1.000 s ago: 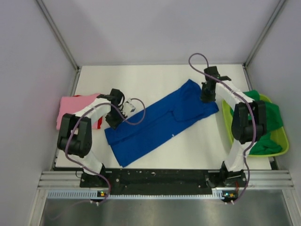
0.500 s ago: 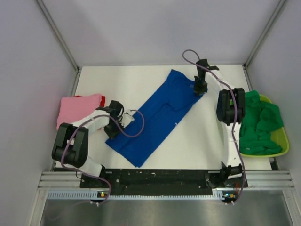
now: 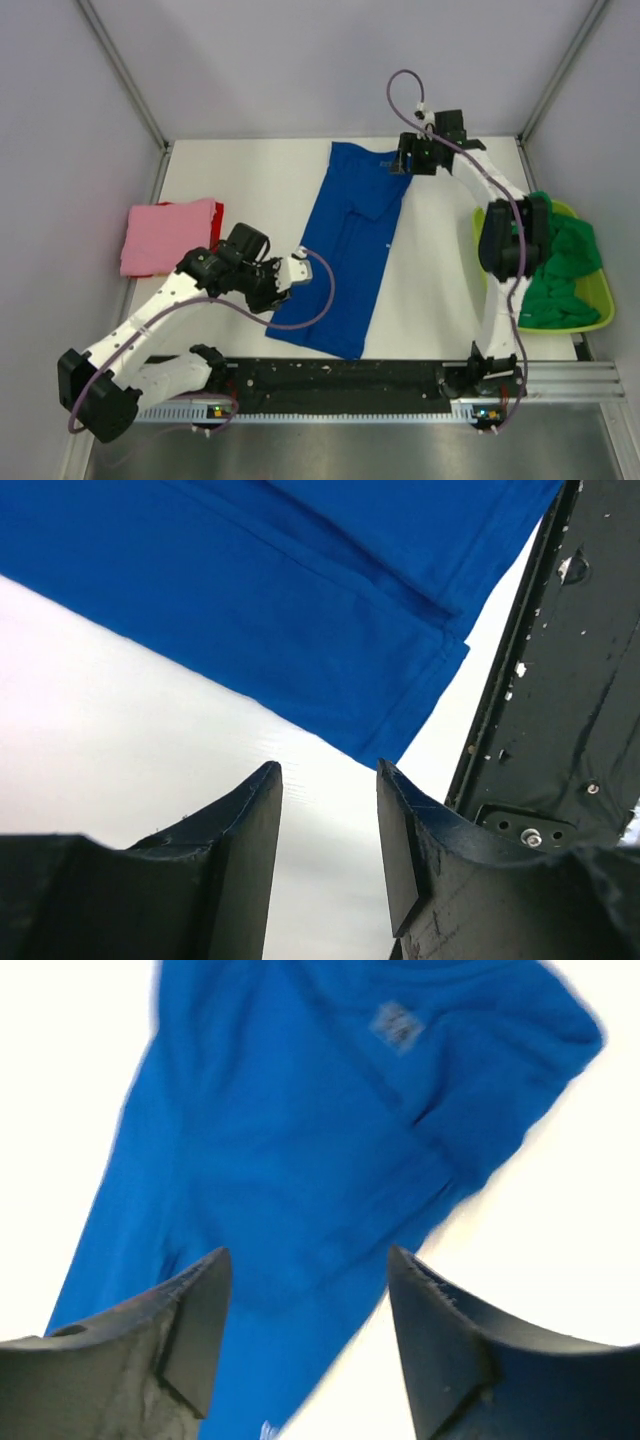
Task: Fold and stack the t-shirts
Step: Rotate the tshirt 80 degrees, then grab the bottom of the folded rectangular tshirt with both arms
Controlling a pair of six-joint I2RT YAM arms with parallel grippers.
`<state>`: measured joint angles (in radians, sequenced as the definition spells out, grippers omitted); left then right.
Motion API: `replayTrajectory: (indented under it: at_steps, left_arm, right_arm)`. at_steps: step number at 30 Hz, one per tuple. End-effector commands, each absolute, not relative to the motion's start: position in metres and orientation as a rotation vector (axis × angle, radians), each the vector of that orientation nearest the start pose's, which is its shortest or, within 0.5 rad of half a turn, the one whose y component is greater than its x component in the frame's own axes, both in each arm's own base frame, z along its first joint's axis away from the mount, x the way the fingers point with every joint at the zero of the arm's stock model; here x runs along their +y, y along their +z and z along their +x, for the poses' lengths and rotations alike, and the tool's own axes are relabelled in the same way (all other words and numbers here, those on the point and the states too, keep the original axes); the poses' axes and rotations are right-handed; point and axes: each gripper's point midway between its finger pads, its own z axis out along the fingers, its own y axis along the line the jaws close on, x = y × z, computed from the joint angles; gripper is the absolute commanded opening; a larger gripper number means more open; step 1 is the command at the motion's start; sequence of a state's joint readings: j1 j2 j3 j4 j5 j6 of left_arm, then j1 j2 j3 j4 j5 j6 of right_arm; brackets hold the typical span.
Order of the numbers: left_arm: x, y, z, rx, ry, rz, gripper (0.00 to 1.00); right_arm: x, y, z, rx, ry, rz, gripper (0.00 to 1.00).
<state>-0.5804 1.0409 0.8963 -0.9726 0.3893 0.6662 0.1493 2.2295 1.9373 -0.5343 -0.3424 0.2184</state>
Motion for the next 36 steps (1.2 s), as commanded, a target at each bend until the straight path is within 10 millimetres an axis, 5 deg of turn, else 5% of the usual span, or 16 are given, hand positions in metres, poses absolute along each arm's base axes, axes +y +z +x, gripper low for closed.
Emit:
replayTrajectory:
  at_steps: [1,3,5,6,9,14,18,22,30,36]
  left_arm:
    - [-0.160,0.112,0.166,2.000,-0.468,1.724,0.48]
    - [-0.165,0.108,0.164,1.895,-0.495,1.807,0.47]
    - [-0.170,0.102,0.161,1.819,-0.526,1.866,0.47]
    - [-0.170,0.098,0.159,1.792,-0.533,1.898,0.47]
    - [-0.166,0.077,0.154,1.709,-0.520,1.993,0.47]
    - [-0.148,0.046,0.139,1.622,-0.461,2.168,0.47]
    - [-0.138,0.028,0.136,1.608,-0.393,2.232,0.47]
    - [-0.136,0.021,0.130,1.599,-0.395,2.272,0.48]
    - [-0.131,0.007,0.126,1.618,-0.363,2.308,0.47]
    - [-0.130,0.002,0.130,1.664,-0.322,2.303,0.35]
  right_arm:
    - [0.193,0.272,0.479,1.852,0.685,-0.538,0.72]
    - [0.209,0.278,0.433,1.695,0.677,-0.754,0.73]
    - [0.224,0.280,0.380,1.506,0.713,-0.981,0.93]
    - [0.229,0.278,0.352,1.420,0.734,-1.069,0.95]
    - [0.232,0.277,0.299,1.339,0.788,-1.126,0.98]
    - [0.246,0.186,0.188,1.252,0.667,-1.704,0.98]
    - [0.252,0.132,0.127,1.253,0.787,-1.925,0.77]
    - [0.255,0.084,0.105,1.214,0.640,-2.160,0.73]
    - [0.292,0.058,0.093,1.135,0.587,-2.189,0.69]
    - [0.306,0.042,0.078,1.103,0.624,-2.250,0.55]
